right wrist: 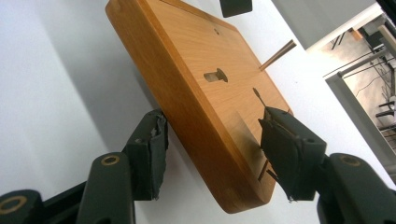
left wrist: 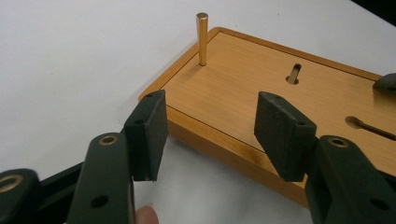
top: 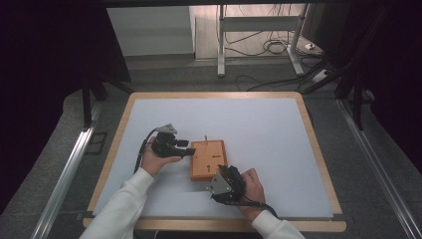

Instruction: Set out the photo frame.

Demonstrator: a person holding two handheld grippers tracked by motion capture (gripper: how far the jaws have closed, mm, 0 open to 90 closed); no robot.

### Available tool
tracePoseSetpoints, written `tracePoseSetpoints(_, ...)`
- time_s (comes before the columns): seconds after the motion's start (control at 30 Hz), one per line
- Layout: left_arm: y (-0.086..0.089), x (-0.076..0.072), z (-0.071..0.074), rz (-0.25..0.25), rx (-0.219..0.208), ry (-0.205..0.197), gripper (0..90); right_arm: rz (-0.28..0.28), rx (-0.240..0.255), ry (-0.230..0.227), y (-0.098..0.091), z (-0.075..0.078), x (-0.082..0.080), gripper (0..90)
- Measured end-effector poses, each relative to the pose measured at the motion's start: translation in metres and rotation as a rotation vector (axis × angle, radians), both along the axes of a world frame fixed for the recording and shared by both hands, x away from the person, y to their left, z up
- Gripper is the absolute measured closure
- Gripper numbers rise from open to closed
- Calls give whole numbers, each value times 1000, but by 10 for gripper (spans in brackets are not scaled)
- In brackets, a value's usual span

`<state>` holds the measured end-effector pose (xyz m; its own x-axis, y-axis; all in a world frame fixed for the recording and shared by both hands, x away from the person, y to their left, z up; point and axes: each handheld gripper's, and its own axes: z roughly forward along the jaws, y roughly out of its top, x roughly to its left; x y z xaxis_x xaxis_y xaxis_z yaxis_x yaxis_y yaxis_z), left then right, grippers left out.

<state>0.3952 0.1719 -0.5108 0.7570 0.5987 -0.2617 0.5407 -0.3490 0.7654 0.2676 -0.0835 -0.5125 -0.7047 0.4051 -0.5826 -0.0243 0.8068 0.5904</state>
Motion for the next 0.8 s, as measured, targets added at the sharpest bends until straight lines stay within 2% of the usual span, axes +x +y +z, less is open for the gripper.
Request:
tracePoseSetpoints(0.37,21,-7,10,45,-51,-20,434,4,-13,-22,6,6,7,471)
tracePoseSetpoints(0.5,34,-10,7,72,-73,-10,433,4,-2,-27,8,10,11,490)
tracePoseSetpoints(0.8,55,-13,-1,108,-83,11,432,25,-53,-25,15,25,25,547)
